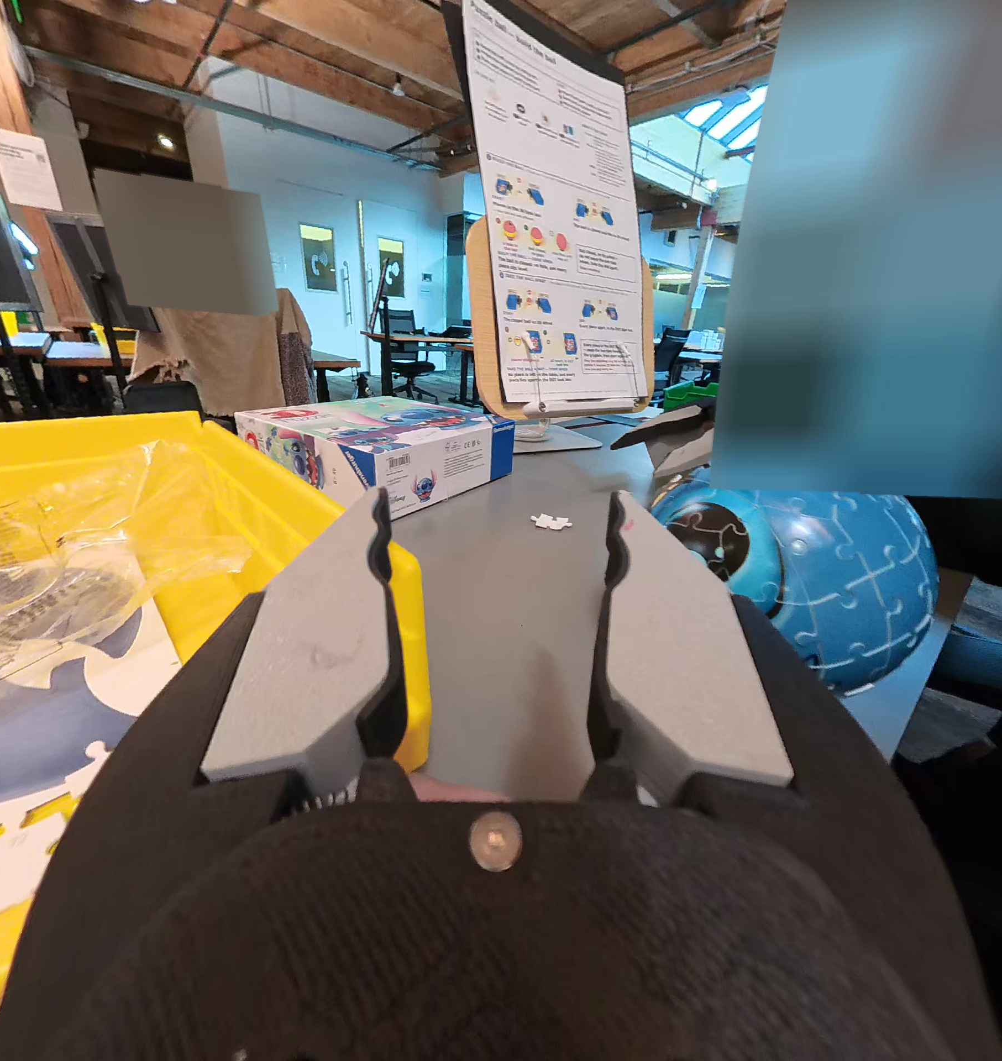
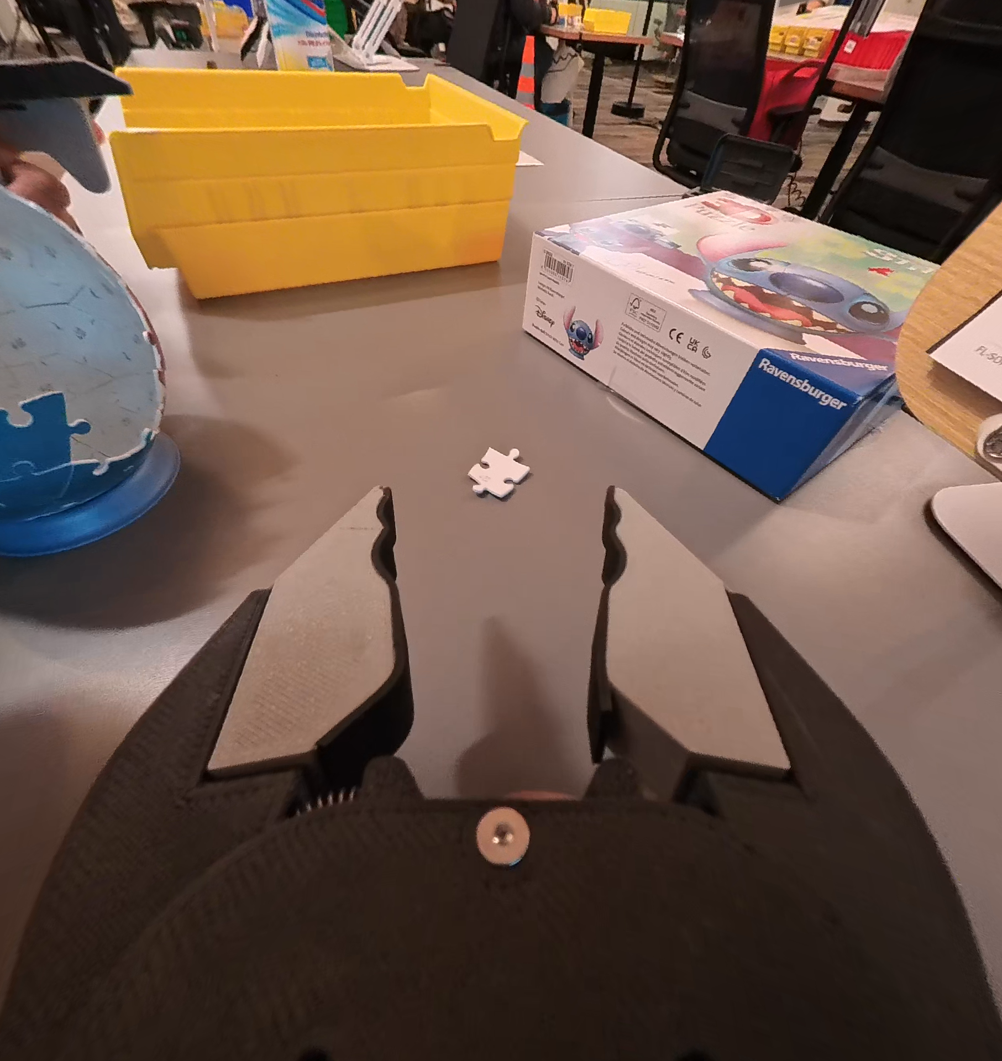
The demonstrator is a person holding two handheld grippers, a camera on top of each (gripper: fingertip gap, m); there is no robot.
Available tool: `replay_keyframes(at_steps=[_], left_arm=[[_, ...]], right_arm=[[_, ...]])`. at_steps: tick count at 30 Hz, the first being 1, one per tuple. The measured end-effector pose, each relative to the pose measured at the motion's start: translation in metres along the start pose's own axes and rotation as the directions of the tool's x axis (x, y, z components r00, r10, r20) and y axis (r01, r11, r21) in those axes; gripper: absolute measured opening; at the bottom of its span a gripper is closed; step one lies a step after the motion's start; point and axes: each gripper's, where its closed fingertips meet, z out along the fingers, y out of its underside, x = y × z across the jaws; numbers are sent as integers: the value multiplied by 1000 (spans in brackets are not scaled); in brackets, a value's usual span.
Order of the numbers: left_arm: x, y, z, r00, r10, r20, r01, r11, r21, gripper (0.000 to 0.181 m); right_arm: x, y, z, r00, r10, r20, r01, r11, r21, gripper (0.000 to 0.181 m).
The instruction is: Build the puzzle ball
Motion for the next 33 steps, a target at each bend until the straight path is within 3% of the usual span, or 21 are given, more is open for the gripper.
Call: replay_keyframes(at_steps=[5, 9, 17, 33], left_arm=[[-3, 3, 2, 999, 25, 40, -24, 999, -22, 82], [-4, 4, 3, 997, 43, 66, -41, 999, -28, 90], [-14, 3, 4, 987, 65, 148, -62, 998, -27, 88], [-18, 2, 3, 985, 47, 166, -44, 999, -22, 84]], right_arm=[[3, -6, -3, 1000, 29, -1, -29, 999, 46, 70], [1, -2, 1, 1000, 3, -9, -3, 1000, 12, 68], [-1, 3, 5, 1000, -19, -10, 19, 999, -29, 65], [6, 5, 6, 997, 72, 6, -72, 997, -39, 63]])
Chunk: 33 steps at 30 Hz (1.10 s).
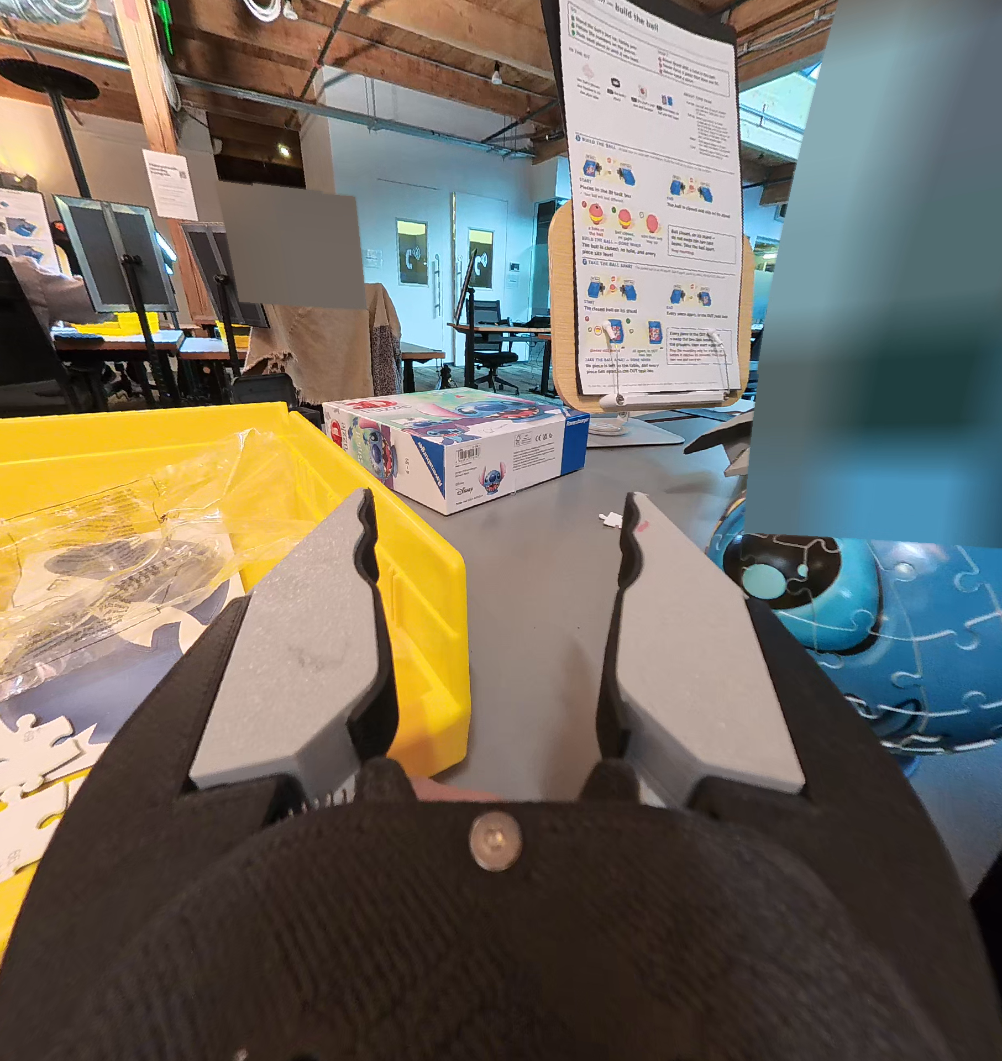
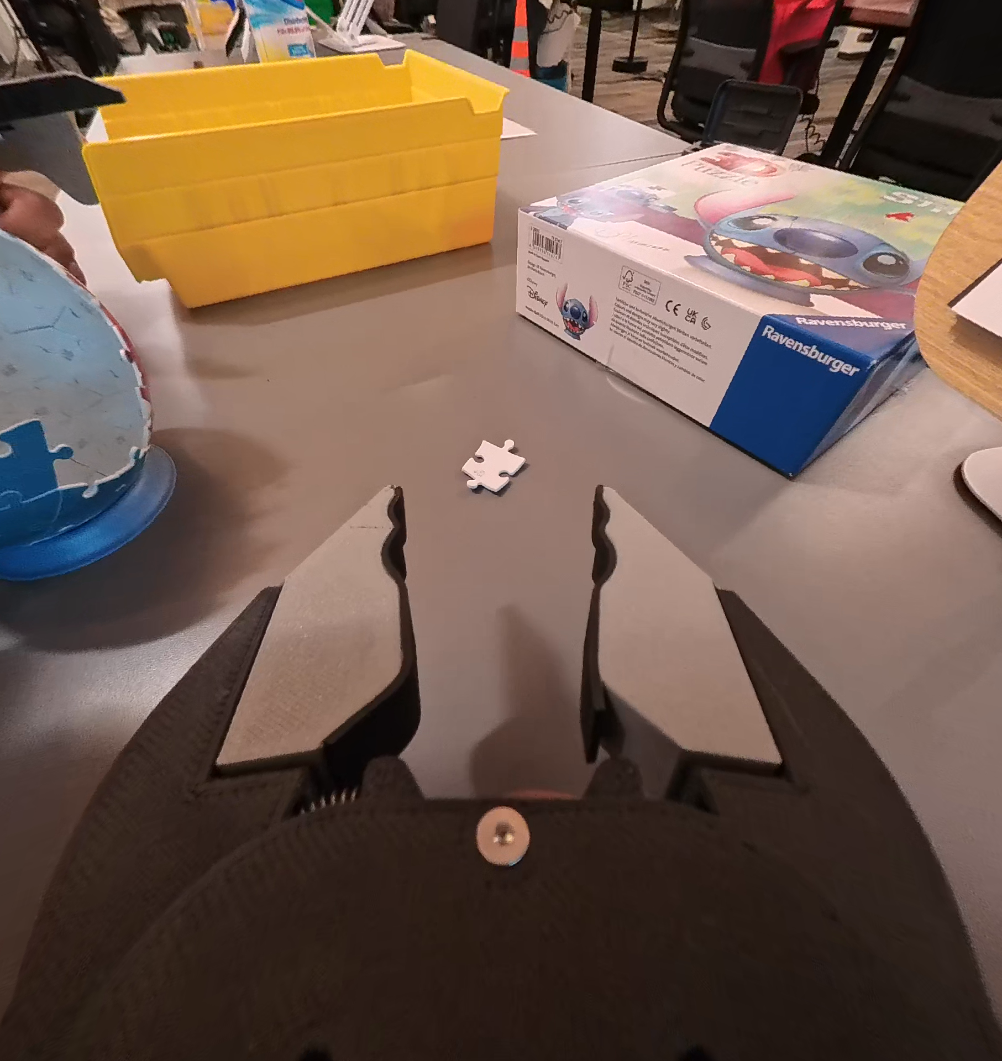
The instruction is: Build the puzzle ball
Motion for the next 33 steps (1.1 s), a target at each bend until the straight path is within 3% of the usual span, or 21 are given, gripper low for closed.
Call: replay_keyframes(at_steps=[33], left_arm=[[0, 1, 0, 1000, 21, 14, -21, 1000, -3, 83]], right_arm=[[-1, 1, 1, 1000, 0, 8, 0, 1000, -11, 62]])
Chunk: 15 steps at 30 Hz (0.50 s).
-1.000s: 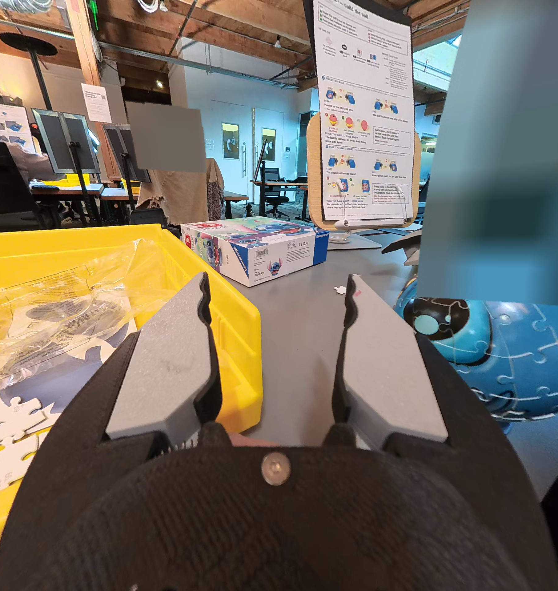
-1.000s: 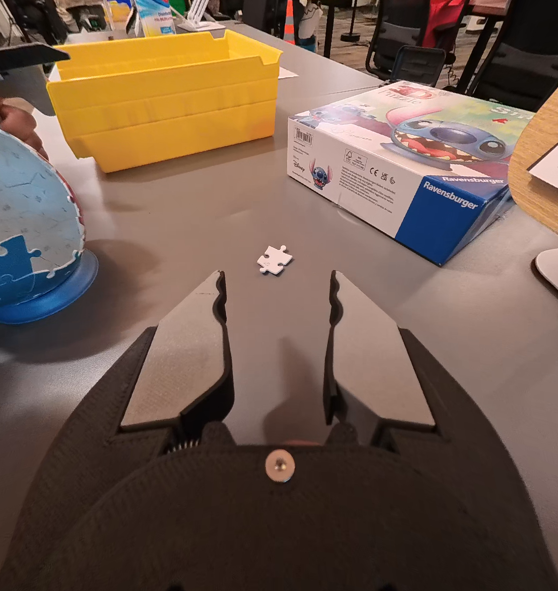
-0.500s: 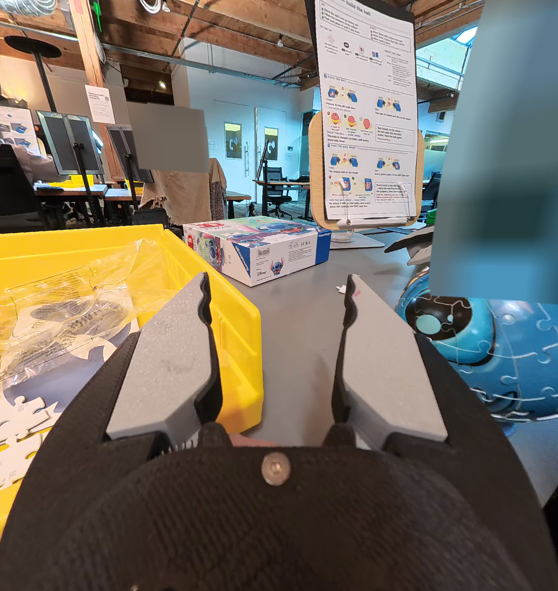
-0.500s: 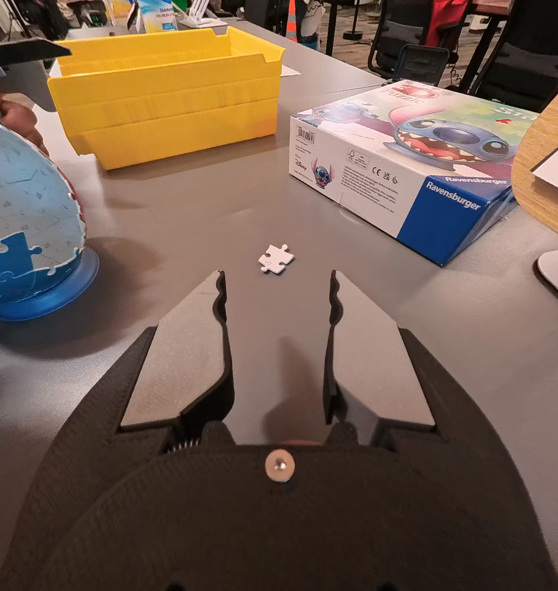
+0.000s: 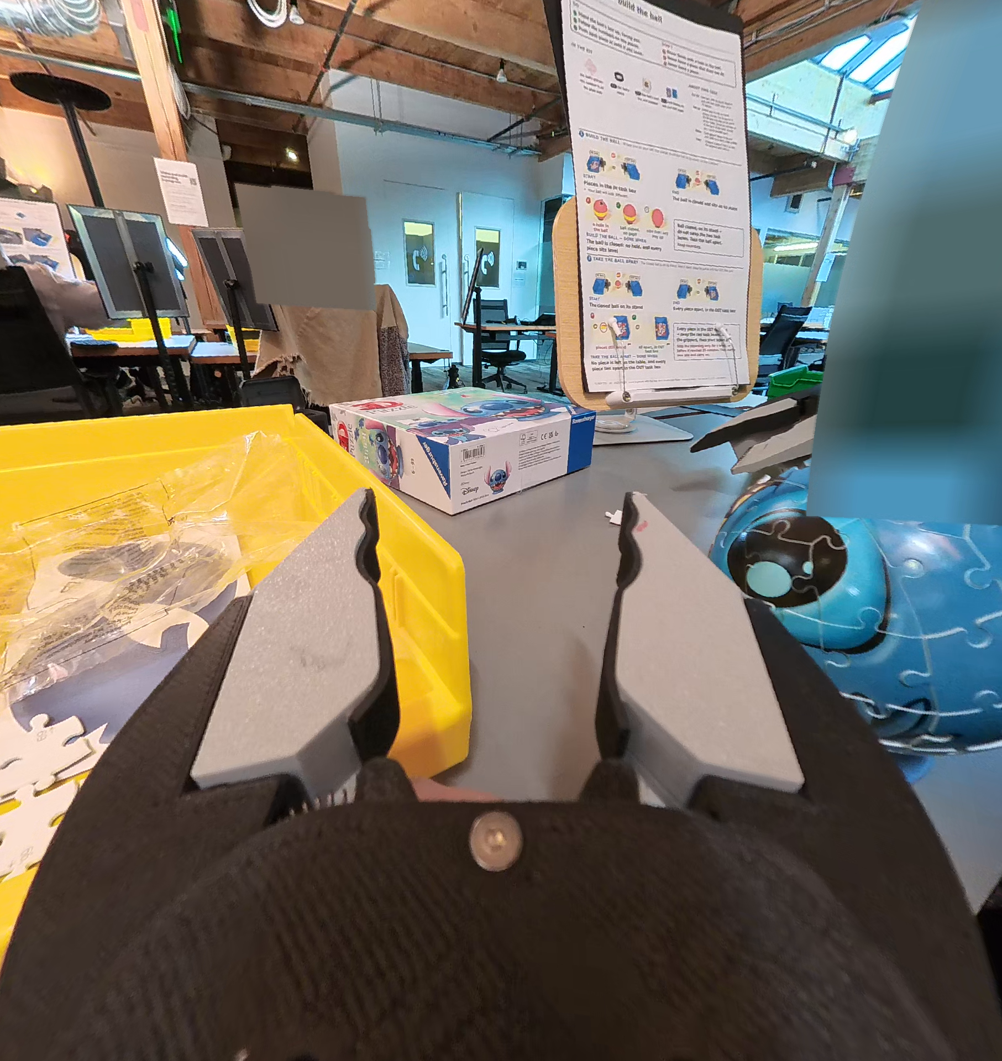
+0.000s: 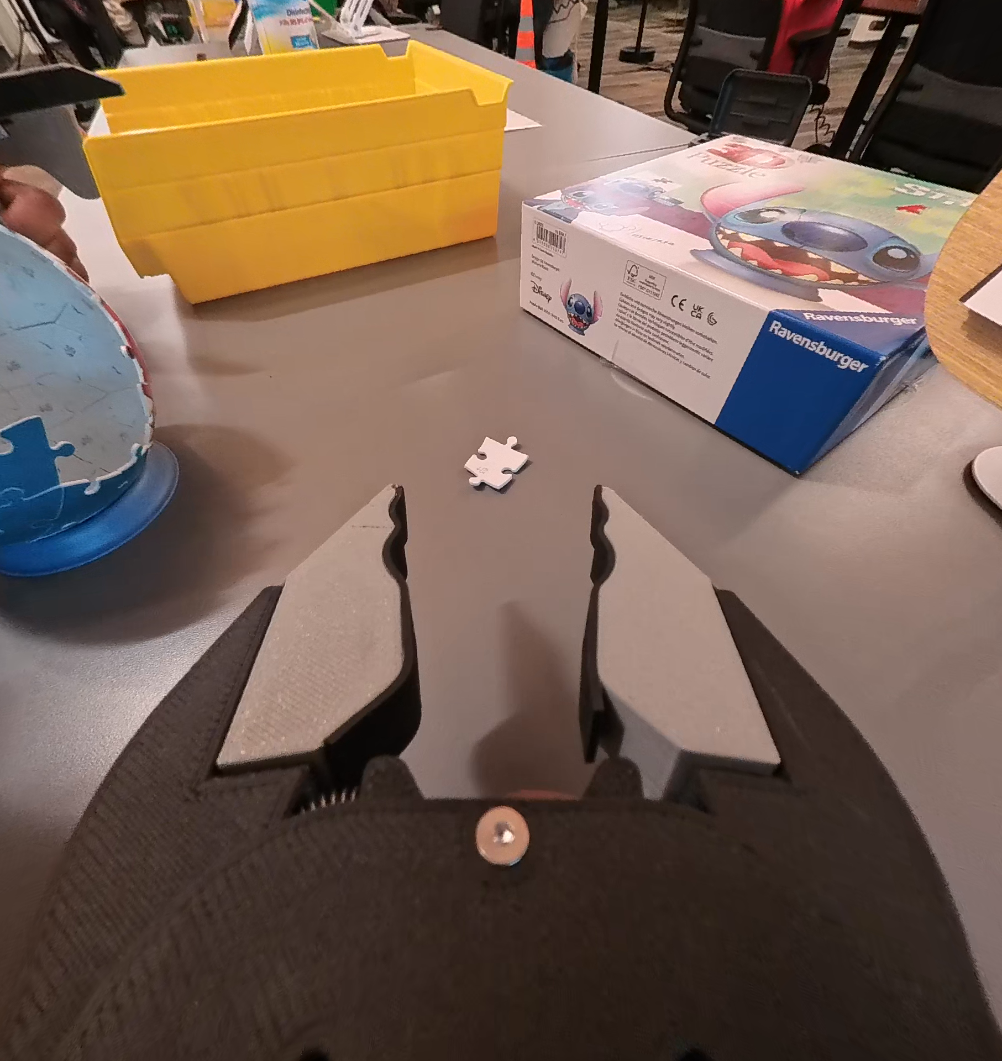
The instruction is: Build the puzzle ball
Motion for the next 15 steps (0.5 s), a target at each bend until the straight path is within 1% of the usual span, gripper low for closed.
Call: replay_keyframes(at_steps=[15], left_arm=[[-1, 1, 1, 1000, -3, 5, 3, 1000, -7, 81]], right_arm=[[-2, 1, 1, 1000, -17, -1, 17, 1000, -10, 62]])
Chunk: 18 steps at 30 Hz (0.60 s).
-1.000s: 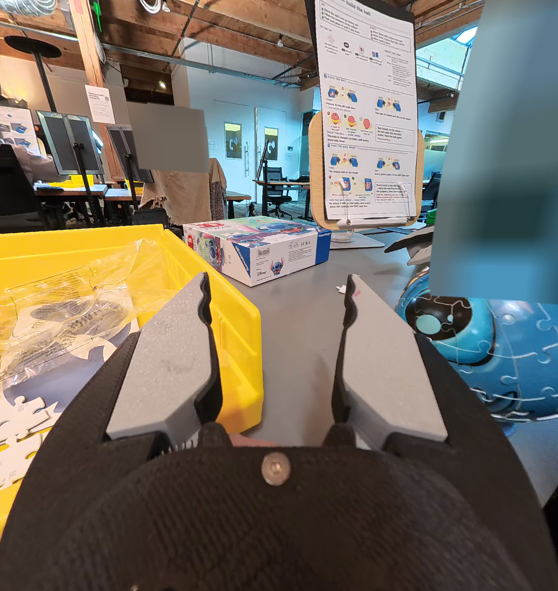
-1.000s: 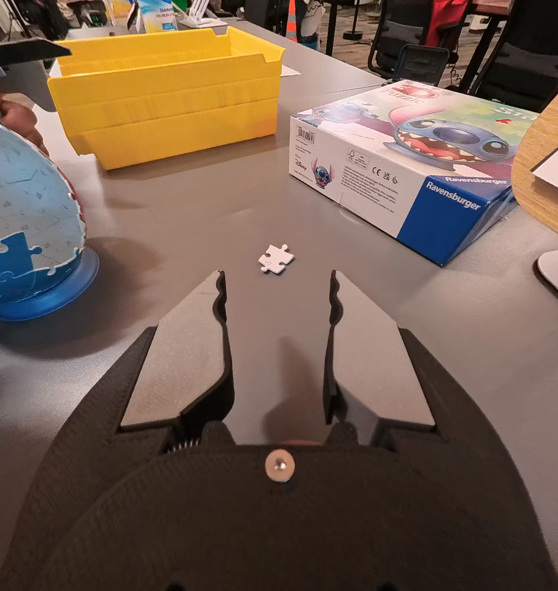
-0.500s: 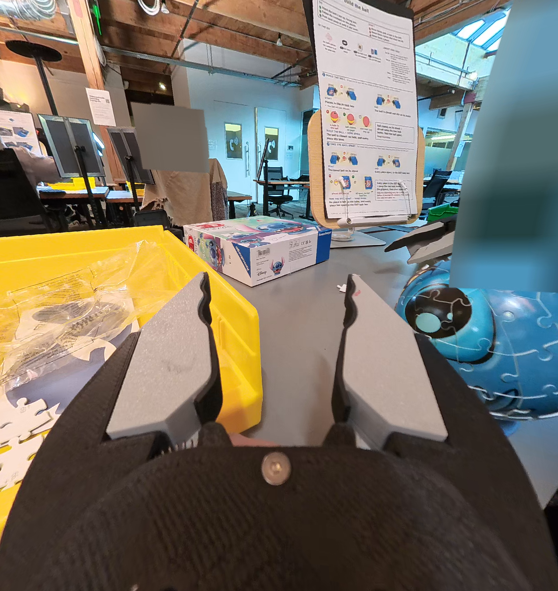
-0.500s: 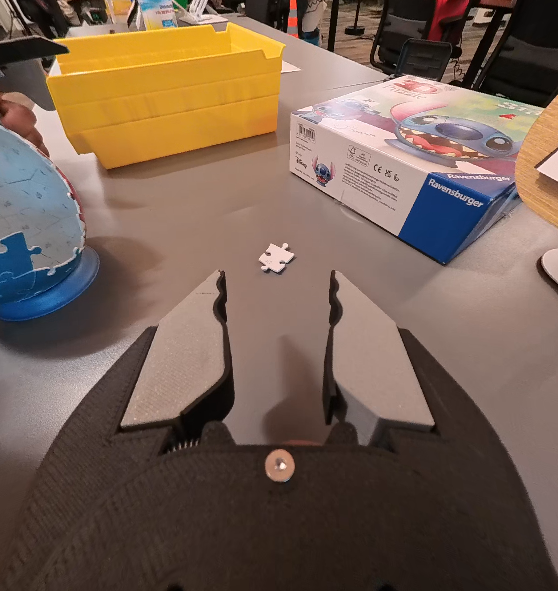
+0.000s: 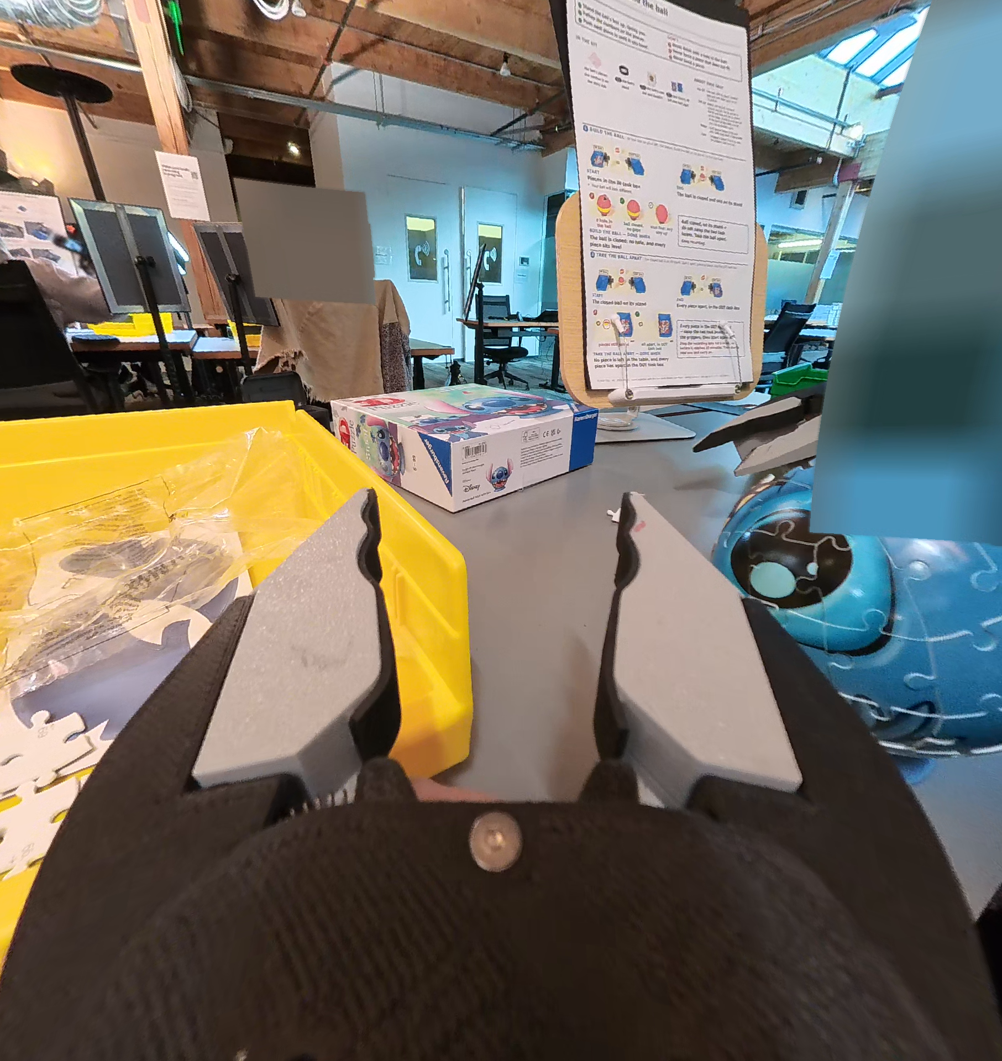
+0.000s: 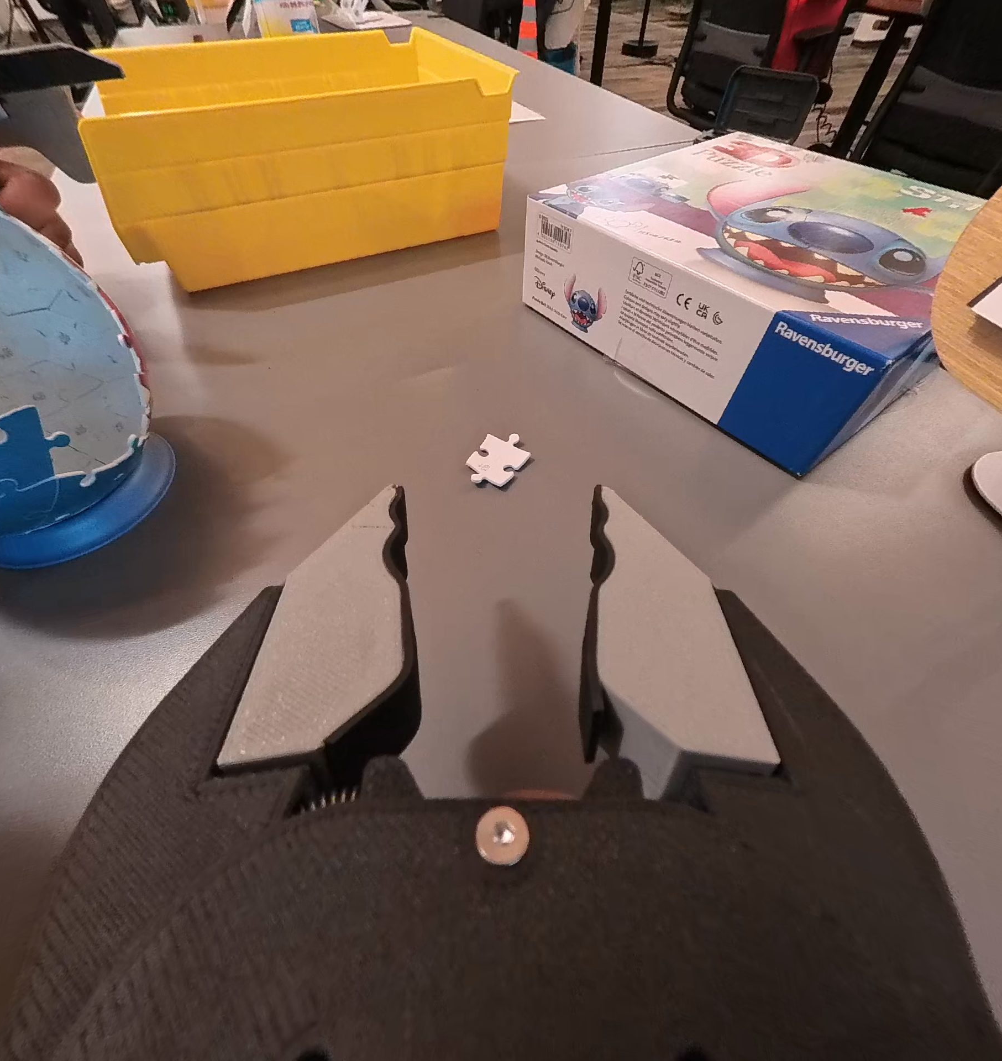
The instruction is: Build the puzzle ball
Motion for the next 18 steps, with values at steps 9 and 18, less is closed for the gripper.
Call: replay_keyframes(at_steps=[9, 18], left_arm=[[1, -1, -1, 1000, 2, -2, -2, 1000, 8, 81], [2, -3, -3, 1000, -3, -19, 3, 1000, 26, 80]], right_arm=[[-3, -1, -1, 1000, -4, 20, 4, 1000, 8, 60], [-5, 6, 5, 999, -40, 13, 41, 998, -50, 58]])
